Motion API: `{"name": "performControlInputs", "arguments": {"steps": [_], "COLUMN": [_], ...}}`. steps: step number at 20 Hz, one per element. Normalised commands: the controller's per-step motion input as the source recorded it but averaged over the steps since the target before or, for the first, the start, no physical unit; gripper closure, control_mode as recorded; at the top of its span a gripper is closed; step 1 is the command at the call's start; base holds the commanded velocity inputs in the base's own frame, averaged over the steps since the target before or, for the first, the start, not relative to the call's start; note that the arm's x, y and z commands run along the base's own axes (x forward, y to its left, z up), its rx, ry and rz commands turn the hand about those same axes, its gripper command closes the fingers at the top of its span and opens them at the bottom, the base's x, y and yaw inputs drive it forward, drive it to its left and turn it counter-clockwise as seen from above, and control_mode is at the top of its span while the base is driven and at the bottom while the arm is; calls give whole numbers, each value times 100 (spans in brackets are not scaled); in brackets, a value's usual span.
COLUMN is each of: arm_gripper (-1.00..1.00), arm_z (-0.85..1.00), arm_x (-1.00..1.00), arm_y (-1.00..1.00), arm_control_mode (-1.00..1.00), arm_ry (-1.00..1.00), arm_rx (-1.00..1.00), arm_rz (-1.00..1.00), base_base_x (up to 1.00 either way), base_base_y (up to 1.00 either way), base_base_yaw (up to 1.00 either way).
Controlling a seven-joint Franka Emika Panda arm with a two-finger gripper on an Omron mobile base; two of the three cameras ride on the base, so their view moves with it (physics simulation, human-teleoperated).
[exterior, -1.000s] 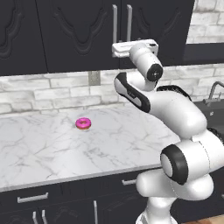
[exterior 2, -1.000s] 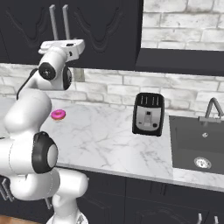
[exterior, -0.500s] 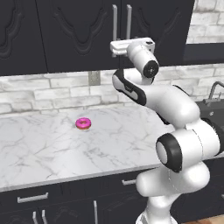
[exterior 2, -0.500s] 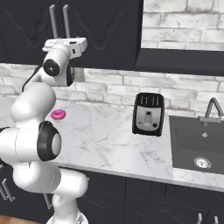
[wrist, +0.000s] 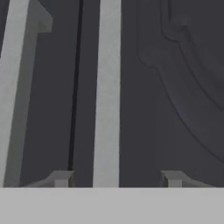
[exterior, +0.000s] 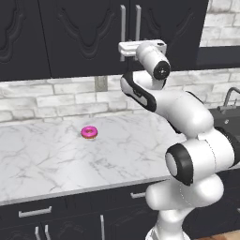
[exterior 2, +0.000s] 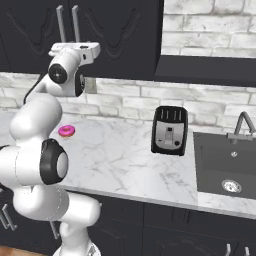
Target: Pick the bar soap and dish brush from the cabinet and place them on the counter.
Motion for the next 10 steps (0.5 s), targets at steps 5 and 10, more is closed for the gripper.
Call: {"name": "performControlInputs", "arguments": {"steps": [5,10], "arm_gripper": [100,100], "arm_z": [-3,-10], "arm_x": [36,45], "arm_y": [7,21], "arm_control_mode": [-100,-100], "arm_ry": [6,22], "arm_rx": [0,-5], "arm_rz": [0,0], "base_base_x": [0,0], "base_base_y": [0,0], "base_base_yaw": [0,0]}}
